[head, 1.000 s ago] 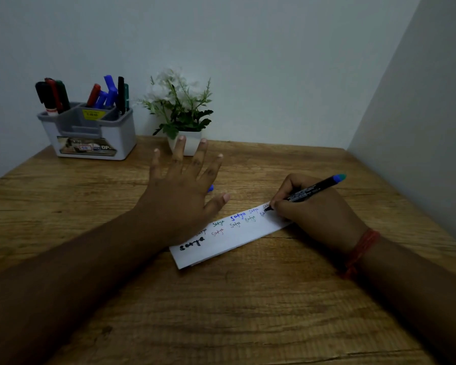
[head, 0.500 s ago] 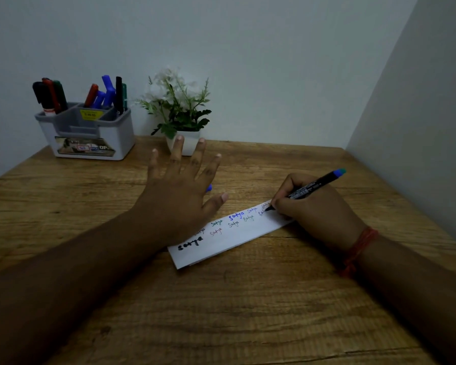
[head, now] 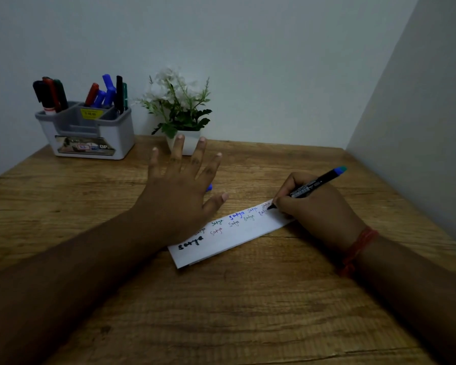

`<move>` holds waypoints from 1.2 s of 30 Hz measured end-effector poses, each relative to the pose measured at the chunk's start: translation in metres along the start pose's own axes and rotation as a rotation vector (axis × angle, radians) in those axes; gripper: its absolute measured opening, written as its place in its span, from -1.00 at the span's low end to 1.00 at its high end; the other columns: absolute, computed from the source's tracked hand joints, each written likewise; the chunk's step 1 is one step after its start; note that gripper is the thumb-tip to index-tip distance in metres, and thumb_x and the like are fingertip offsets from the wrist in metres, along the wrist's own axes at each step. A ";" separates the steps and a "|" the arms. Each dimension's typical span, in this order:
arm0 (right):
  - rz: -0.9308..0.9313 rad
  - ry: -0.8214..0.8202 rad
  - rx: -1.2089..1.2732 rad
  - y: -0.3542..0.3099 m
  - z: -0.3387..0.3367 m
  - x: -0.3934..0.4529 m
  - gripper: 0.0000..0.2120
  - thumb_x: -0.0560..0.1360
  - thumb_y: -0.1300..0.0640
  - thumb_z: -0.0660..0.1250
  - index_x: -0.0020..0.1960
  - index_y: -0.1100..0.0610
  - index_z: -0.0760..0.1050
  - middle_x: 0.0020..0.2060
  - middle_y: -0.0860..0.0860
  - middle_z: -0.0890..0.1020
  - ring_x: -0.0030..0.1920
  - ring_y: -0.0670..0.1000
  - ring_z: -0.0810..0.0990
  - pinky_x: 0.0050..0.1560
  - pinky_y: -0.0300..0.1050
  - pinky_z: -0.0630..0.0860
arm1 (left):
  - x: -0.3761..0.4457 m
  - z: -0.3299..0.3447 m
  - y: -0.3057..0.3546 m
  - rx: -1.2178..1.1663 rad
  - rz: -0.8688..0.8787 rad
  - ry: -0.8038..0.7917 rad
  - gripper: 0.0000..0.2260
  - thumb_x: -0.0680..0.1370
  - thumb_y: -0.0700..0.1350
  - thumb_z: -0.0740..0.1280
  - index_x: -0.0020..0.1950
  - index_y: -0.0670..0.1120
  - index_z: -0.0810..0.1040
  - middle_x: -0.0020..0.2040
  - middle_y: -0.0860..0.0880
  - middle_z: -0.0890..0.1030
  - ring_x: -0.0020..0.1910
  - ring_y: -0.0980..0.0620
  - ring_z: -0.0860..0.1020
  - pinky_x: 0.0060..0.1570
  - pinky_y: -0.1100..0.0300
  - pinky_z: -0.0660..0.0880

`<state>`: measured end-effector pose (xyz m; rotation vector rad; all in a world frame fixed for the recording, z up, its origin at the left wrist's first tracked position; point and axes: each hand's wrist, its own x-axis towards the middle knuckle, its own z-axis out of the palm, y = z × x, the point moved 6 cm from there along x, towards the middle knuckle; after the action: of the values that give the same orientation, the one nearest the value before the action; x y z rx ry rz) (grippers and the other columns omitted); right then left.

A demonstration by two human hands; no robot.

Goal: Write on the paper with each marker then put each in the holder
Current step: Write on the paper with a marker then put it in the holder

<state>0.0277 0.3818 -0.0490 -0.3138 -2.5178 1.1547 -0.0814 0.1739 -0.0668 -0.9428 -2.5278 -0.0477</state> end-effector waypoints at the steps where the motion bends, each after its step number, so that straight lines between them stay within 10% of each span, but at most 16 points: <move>1: -0.003 -0.003 0.000 0.000 0.000 0.000 -0.93 0.45 0.19 0.44 -0.21 0.09 0.61 -0.22 -0.11 0.71 -0.18 -0.15 0.66 -0.30 -0.32 0.54 | 0.000 0.000 0.000 -0.005 0.000 -0.001 -0.31 0.53 0.41 -0.31 0.59 0.14 -0.25 0.60 0.01 -0.33 0.53 -0.15 -0.41 0.44 -0.37 -0.21; 23: -0.170 0.171 0.259 -0.016 -0.016 -0.005 -0.89 0.50 0.19 0.44 -0.15 0.02 0.57 -0.16 -0.04 0.71 -0.10 -0.01 0.68 0.01 0.05 0.61 | 0.002 -0.009 -0.010 -0.279 -0.056 -0.138 -0.34 0.51 0.44 -0.29 0.57 0.24 -0.25 0.56 0.14 -0.37 0.51 -0.01 -0.44 0.45 -0.22 -0.32; 30: -0.240 0.069 0.281 -0.025 -0.010 -0.010 -0.85 0.50 0.24 0.47 -0.12 0.01 0.60 -0.07 -0.05 0.69 -0.06 -0.02 0.69 0.02 0.05 0.65 | 0.003 -0.009 -0.030 -0.335 -0.005 -0.279 -0.55 0.61 0.17 0.21 0.49 0.11 0.36 0.60 0.03 0.15 0.58 0.01 0.02 0.51 -0.18 0.02; 36: -0.321 -0.026 0.241 -0.033 -0.003 -0.016 -0.88 0.48 0.07 0.42 -0.01 -0.04 0.67 0.00 -0.08 0.70 0.08 -0.08 0.66 0.12 0.00 0.59 | 0.004 -0.017 -0.025 -0.406 -0.002 -0.170 -0.84 0.58 0.03 0.35 0.14 0.10 0.58 0.06 0.13 0.60 0.05 0.13 0.53 0.00 0.14 0.47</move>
<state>0.0416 0.3569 -0.0259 0.1631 -2.3059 1.3125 -0.0929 0.1542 -0.0474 -1.1365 -2.7318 -0.5186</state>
